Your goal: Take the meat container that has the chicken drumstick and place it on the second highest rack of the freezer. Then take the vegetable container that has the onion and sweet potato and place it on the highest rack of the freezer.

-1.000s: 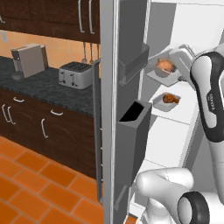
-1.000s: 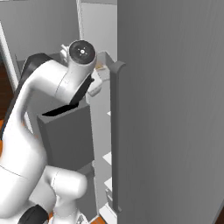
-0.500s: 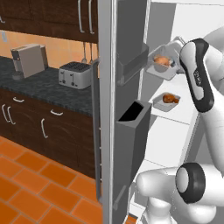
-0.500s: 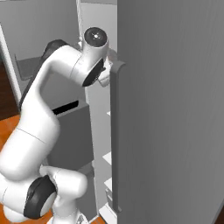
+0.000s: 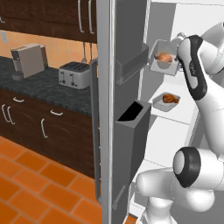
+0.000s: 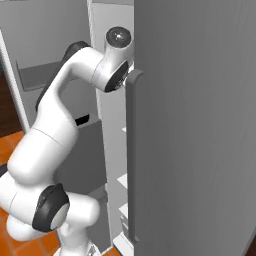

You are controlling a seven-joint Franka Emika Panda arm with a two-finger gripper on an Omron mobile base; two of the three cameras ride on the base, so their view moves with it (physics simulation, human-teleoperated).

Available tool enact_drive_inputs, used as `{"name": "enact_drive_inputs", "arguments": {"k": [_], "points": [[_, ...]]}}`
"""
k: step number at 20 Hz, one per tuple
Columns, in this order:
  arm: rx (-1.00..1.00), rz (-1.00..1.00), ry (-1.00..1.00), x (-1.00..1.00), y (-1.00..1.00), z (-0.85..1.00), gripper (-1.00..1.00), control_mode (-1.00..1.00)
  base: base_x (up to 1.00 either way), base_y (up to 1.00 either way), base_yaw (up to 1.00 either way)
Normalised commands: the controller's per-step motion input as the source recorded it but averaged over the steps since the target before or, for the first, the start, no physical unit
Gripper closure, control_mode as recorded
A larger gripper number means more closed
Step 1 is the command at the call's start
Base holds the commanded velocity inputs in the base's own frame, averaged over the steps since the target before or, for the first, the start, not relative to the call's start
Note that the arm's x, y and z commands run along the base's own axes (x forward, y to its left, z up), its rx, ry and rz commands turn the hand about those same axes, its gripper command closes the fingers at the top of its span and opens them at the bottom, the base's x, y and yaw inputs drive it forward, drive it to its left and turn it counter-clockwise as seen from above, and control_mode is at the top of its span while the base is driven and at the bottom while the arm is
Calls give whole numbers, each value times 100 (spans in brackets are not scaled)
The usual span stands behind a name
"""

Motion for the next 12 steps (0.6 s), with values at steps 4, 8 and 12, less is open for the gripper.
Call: {"name": "enact_drive_inputs", "arguments": {"k": [4,8,12], "points": [[0,-17,0,19,-27,12,100,-100,0,0,0],[0,-13,0,45,-33,14,100,-100,0,0,0],[0,-11,-2,49,-26,14,100,-100,0,0,0]]}}
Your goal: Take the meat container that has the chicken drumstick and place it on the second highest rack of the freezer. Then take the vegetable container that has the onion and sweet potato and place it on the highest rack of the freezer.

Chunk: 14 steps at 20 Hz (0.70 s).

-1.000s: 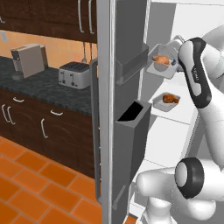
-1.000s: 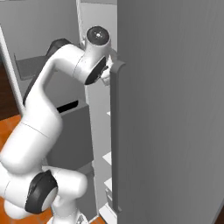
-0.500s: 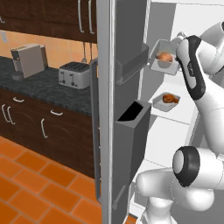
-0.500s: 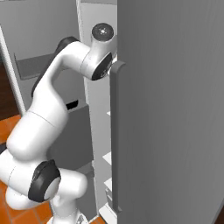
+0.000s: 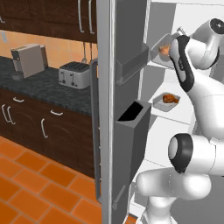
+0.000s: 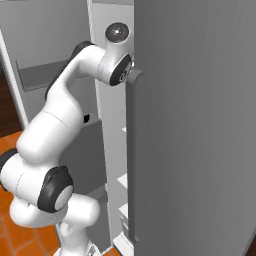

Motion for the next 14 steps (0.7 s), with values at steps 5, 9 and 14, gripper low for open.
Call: {"name": "enact_drive_inputs", "arguments": {"k": [5,9,14], "points": [[0,-8,-3,44,-31,3,100,-100,0,0,0],[0,-5,0,52,-32,-3,100,-100,0,0,0],[0,0,1,53,-42,-18,100,-100,0,0,0]]}}
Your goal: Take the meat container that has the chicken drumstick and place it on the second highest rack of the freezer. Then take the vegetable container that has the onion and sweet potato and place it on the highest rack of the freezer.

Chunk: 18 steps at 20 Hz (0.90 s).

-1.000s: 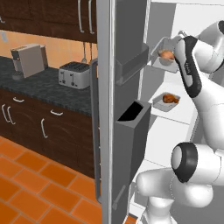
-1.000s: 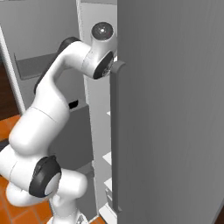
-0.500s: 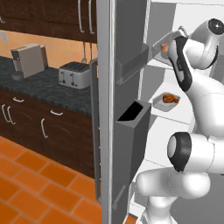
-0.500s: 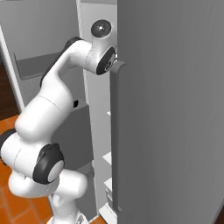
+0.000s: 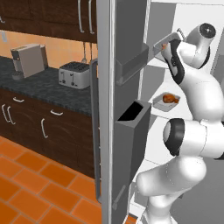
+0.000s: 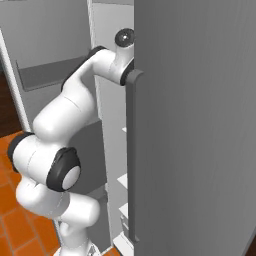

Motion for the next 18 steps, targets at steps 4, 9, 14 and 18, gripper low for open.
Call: {"name": "enact_drive_inputs", "arguments": {"k": [4,9,14,18], "points": [[0,0,3,49,-38,-16,100,-100,0,0,0],[-1,-1,0,55,-31,-7,100,-100,0,0,0],[-4,-1,6,65,-16,-19,100,-100,0,0,0],[-10,0,16,54,-2,-39,100,-100,0,0,0]]}}
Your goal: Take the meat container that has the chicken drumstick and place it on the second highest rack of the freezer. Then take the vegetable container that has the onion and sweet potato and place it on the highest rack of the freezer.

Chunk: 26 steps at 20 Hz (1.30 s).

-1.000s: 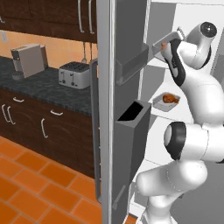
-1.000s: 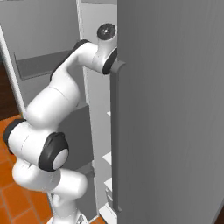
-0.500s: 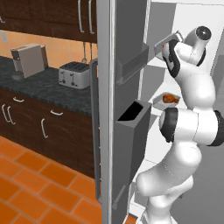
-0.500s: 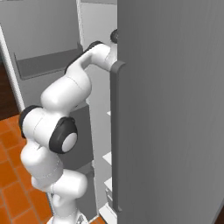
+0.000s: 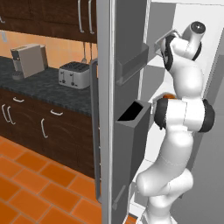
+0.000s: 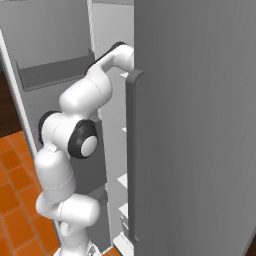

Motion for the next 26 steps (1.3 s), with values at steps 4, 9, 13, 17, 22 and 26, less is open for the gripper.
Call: {"name": "enact_drive_inputs", "arguments": {"k": [4,9,13,17,22,26], "points": [[-8,0,8,24,0,-33,-100,-100,0,0,0],[0,-2,-10,-17,7,0,-100,-100,0,0,0],[-2,-2,-7,-7,24,-1,-100,-100,0,0,0],[-2,-2,-16,-43,34,0,-100,-100,0,0,0],[-7,-5,-17,-52,41,-3,-100,-100,0,0,0],[-14,-7,-9,-48,66,-17,-100,-100,0,0,0]]}}
